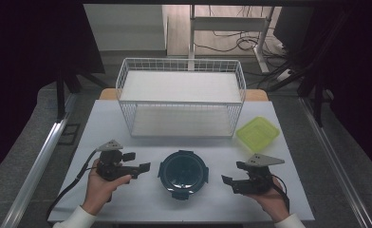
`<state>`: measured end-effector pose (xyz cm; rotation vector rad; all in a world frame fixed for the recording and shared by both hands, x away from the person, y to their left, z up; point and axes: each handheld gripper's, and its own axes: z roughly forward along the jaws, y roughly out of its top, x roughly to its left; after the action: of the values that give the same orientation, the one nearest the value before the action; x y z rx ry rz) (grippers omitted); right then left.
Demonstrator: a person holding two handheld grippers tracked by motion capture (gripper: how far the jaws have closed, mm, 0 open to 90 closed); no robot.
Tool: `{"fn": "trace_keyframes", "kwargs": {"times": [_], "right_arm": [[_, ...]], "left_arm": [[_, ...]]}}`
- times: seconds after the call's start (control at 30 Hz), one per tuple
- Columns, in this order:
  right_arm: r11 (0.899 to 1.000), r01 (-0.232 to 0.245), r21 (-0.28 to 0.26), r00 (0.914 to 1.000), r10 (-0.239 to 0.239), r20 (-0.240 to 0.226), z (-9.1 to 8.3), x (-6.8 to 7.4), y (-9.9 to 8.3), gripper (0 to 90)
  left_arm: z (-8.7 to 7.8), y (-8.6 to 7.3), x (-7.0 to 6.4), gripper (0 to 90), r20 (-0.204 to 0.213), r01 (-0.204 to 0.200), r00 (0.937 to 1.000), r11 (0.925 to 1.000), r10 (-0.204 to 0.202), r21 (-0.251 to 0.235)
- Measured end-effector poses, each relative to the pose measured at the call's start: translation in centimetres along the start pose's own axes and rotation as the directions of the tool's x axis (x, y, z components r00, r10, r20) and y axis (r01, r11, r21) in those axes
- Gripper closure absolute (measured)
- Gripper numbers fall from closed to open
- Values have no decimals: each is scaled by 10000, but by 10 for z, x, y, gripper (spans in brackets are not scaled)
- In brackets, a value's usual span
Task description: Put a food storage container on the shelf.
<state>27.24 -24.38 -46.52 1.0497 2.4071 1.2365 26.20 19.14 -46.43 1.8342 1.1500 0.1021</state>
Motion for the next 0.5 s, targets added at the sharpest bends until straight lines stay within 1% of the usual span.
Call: {"fn": "trace_keyframes", "kwargs": {"times": [0.03, 0.07, 0.13, 0.17, 0.2, 0.23, 0.3, 0.4, 0.43, 0.5], "right_arm": [[9999, -138, 82, 9997, 140, -184, 3, 0, 1, 201], [9999, -138, 82, 9997, 140, -184, 3, 0, 1, 201], [9993, -328, 154, 9988, 334, -367, 7, -1, 2, 197], [9984, -517, 207, 9971, 528, -543, 10, -1, 4, 191], [9984, -517, 207, 9971, 528, -543, 10, -1, 4, 191], [9965, -791, 259, 9945, 807, -675, 12, 0, 5, 183], [9930, -1128, 355, 9895, 1155, -872, 14, -1, 4, 178], [9917, -1219, 405, 9878, 1252, -926, 16, -2, 6, 177], [9918, -1225, 373, 9878, 1255, -923, 17, -2, 7, 176], [9905, -1321, 378, 9862, 1352, -955, 17, 0, 8, 171]], "left_arm": [[1, -2, -1, 147, 27, -40, 10000, 9999, 40, 150], [1, -2, -1, 144, 27, -40, 10000, 9999, 40, 150], [3, -3, -1, 141, 88, -8, 10000, 9996, 5, 273], [6, -3, 1, 135, 199, 188, 9996, 9992, -195, 346], [6, -3, 1, 132, 199, 188, 9996, 9992, -195, 346], [7, -3, 3, 131, 339, 397, 9986, 9986, -408, 337], [10, -1, 7, 131, 638, 647, 9957, 9973, -667, 334], [14, -1, 9, 130, 679, 620, 9956, 9971, -649, 446], [15, 0, 10, 130, 747, 643, 9949, 9967, -679, 502], [19, 0, 12, 131, 1015, 785, 9913, 9951, -842, 595]]}}
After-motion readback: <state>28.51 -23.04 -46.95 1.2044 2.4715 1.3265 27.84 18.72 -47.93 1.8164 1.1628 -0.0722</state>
